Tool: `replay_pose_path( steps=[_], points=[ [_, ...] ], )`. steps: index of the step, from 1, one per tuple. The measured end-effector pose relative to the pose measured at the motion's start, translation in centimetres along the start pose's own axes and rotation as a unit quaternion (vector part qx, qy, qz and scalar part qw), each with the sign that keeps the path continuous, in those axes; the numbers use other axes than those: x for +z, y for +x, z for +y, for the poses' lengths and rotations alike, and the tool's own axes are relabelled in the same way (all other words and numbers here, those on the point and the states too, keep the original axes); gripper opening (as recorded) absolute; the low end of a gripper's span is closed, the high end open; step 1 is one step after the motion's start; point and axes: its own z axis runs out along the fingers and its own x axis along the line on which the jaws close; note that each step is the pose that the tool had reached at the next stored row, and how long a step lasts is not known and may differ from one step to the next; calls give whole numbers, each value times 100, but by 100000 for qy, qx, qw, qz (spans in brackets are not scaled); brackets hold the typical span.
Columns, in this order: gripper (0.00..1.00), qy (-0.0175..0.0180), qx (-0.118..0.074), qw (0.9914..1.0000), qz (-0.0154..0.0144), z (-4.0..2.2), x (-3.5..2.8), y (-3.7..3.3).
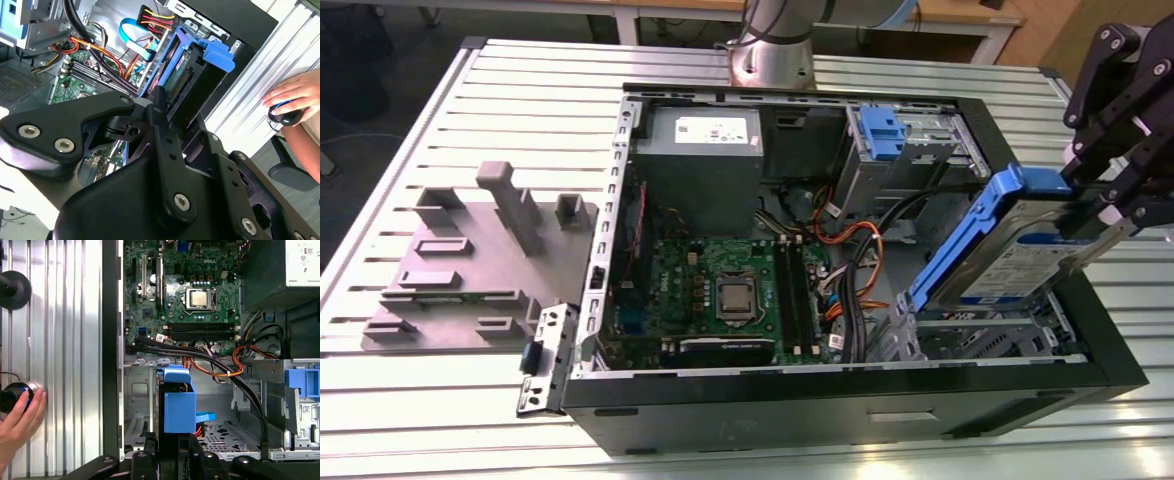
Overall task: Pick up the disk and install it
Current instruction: 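Insert the disk into the insertion slot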
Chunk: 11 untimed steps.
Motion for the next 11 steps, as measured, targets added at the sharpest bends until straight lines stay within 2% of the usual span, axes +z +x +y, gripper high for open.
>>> replay_pose_path(
  steps=[11],
  points=[
    [35,55,-2,100000,8,7,56,2]
  ],
)
